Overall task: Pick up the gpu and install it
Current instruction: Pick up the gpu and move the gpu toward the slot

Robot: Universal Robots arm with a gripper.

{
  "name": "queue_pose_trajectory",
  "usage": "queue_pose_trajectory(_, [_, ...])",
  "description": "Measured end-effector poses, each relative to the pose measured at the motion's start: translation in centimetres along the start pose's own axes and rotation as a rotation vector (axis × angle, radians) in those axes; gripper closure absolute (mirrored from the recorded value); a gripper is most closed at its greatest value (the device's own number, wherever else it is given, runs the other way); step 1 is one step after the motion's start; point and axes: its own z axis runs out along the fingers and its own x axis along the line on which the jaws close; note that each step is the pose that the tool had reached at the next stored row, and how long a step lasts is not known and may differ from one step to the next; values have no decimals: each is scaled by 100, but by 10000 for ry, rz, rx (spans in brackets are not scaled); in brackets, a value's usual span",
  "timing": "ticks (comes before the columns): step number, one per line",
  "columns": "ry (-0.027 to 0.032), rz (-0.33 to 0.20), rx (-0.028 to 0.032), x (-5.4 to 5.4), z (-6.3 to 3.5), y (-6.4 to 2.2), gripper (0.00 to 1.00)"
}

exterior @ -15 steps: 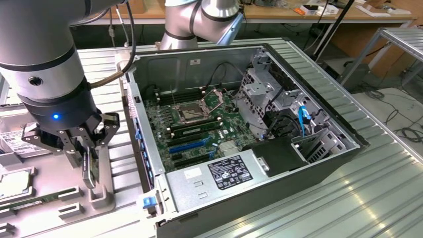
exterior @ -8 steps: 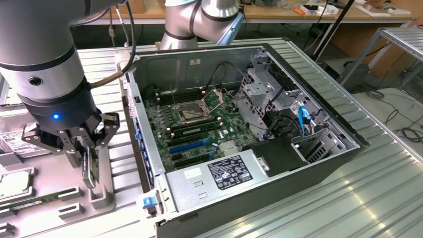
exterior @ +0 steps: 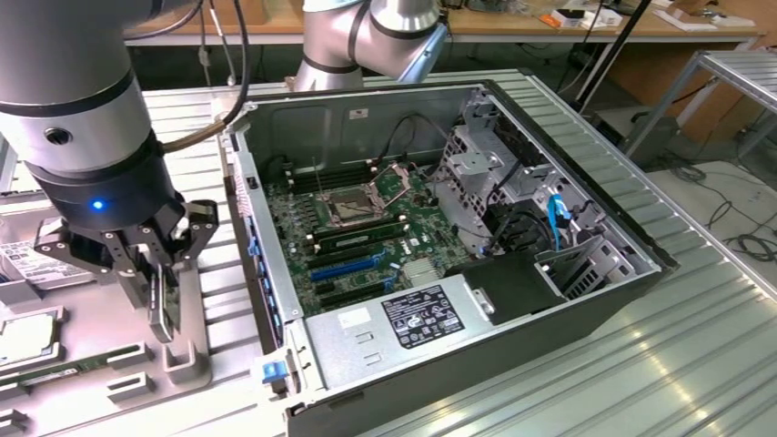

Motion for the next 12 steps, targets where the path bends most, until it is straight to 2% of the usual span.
queue_pose_trajectory(6, [-1, 0, -1, -2, -98, 2, 73])
queue_pose_trajectory(12, [0, 0, -1, -5, -246, 5, 73])
